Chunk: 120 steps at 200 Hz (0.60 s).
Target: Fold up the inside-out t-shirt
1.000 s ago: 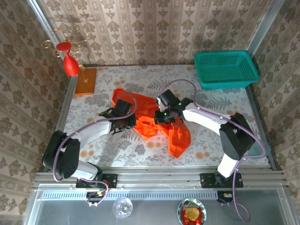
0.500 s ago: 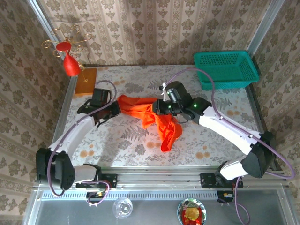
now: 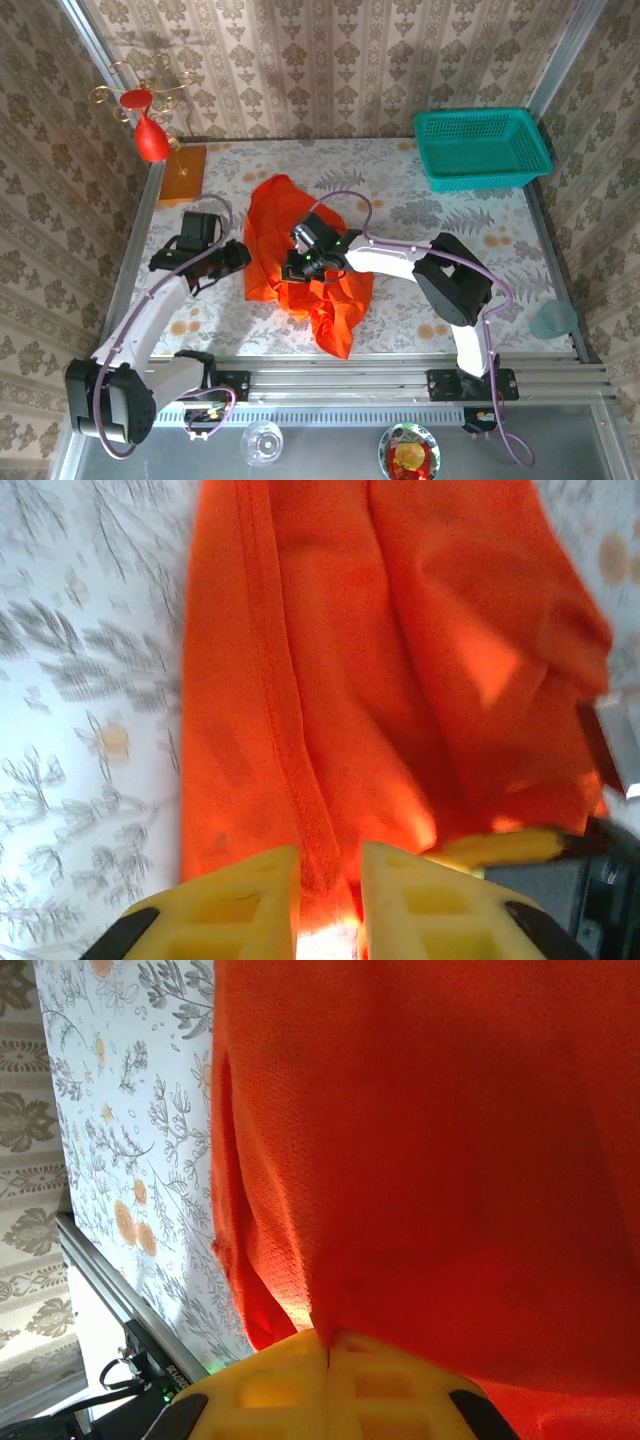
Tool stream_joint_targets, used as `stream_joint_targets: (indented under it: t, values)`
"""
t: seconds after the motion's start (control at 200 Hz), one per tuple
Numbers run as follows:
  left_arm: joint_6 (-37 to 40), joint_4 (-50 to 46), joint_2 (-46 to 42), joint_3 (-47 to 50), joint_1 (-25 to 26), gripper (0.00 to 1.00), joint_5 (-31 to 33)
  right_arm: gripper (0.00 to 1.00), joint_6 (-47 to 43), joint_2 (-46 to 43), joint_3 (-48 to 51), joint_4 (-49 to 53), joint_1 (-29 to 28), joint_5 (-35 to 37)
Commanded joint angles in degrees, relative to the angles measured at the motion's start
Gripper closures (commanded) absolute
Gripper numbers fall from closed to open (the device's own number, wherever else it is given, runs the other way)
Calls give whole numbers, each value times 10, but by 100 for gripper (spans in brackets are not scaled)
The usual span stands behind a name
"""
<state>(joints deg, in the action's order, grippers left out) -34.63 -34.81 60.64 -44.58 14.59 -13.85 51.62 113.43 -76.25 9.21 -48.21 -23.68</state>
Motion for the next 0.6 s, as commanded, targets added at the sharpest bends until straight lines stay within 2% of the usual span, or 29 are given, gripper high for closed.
stream_joint_targets:
  t: [0.0,0.14,0.275,0.3,0.595]
  values:
    - [-48,-37,-9,20,32,71,7,100,24,-7,10,-50,1,-33]
    - [-80,-66,10,25,90,61,60,100,29,-8,26,-61,-1,-37]
    - [-117,-56,43,27,113,58,75,100,29,-8,31,-69,-4,-38]
    - [-121,-51,49,27,132,57,73,100,28,-7,31,-69,-6,-38]
    - [-134,-22,120,28,157,56,100,100,17,-8,21,-56,-8,-37]
